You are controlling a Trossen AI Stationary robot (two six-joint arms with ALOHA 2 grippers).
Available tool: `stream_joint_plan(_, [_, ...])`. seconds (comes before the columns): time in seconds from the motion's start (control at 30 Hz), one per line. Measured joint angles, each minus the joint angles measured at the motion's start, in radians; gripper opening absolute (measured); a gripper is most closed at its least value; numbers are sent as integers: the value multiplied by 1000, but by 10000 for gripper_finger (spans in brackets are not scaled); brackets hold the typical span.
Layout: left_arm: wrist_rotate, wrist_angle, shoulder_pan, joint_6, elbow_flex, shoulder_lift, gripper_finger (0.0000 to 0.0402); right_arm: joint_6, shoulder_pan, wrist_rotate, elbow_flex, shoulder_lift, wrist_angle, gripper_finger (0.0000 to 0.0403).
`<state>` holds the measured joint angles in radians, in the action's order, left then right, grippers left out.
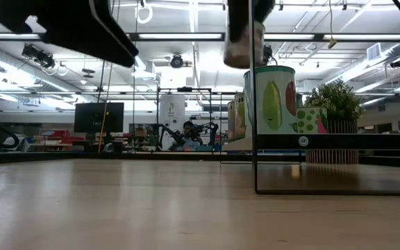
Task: Pick and place cans onto a shelf
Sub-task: Put the canned diced tomatoes on the shelf
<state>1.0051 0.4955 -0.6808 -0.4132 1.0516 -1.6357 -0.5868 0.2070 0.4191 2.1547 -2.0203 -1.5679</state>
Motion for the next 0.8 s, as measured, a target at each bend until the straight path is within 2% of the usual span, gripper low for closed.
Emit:
stream_joint_plan(0.23, [-223, -520, 121, 267, -218, 86, 290, -84, 0, 7, -236, 127, 54, 321])
stream_joint_plan(0.37, [-260, -747, 179, 367, -289, 94, 288, -138, 0, 6, -400, 232, 153, 321])
stream_joint_plan(0.57, [-299, -995, 236, 509, -343, 94, 288, -236, -15, 1, -617, 336, 281, 321])
stream_joint_plan(0.67, [-317, -1115, 262, 558, -388, 94, 288, -265, -24, -14, -678, 347, 338, 321])
stream_joint_plan(0.8, [-357, -1274, 309, 561, -468, 93, 288, -266, -35, -22, -690, 335, 382, 321])
